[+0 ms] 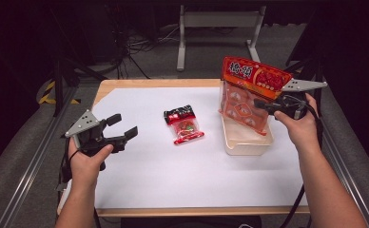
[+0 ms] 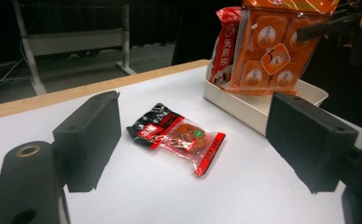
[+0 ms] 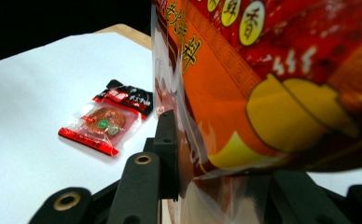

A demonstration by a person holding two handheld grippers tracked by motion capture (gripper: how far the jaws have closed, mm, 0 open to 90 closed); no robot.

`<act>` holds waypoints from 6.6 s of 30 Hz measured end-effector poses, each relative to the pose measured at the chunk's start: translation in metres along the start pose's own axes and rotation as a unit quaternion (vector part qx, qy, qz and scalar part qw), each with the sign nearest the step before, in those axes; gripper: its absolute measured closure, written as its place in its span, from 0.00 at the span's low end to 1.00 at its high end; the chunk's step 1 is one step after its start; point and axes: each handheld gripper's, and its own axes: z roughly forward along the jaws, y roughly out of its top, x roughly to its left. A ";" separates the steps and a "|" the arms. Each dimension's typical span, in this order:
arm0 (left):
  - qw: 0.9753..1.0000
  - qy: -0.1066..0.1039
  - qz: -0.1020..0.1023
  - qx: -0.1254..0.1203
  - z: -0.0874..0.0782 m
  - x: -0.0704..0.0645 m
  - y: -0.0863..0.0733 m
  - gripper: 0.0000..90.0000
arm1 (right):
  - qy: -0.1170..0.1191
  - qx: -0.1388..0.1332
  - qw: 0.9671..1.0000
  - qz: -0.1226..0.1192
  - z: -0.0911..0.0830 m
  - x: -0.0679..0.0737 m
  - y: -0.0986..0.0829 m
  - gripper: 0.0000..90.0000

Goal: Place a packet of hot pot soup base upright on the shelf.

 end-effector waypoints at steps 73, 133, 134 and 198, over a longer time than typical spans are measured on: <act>1.000 -0.008 -0.007 0.005 0.003 0.002 -0.002 0.21 | -0.107 0.147 0.983 -0.024 0.005 0.029 -0.002 0.78; 0.999 0.003 -0.001 0.050 0.051 0.001 -0.009 0.18 | 0.001 -0.017 1.000 0.015 -0.064 0.045 -0.044 0.49; 0.999 0.003 -0.001 0.050 0.051 0.001 -0.009 0.17 | 0.001 -0.017 1.000 0.015 -0.064 0.045 -0.044 0.49; 0.987 0.075 -0.064 0.124 0.211 0.072 -0.058 0.44 | 0.066 -0.006 0.998 -0.012 -0.020 0.088 -0.069 0.45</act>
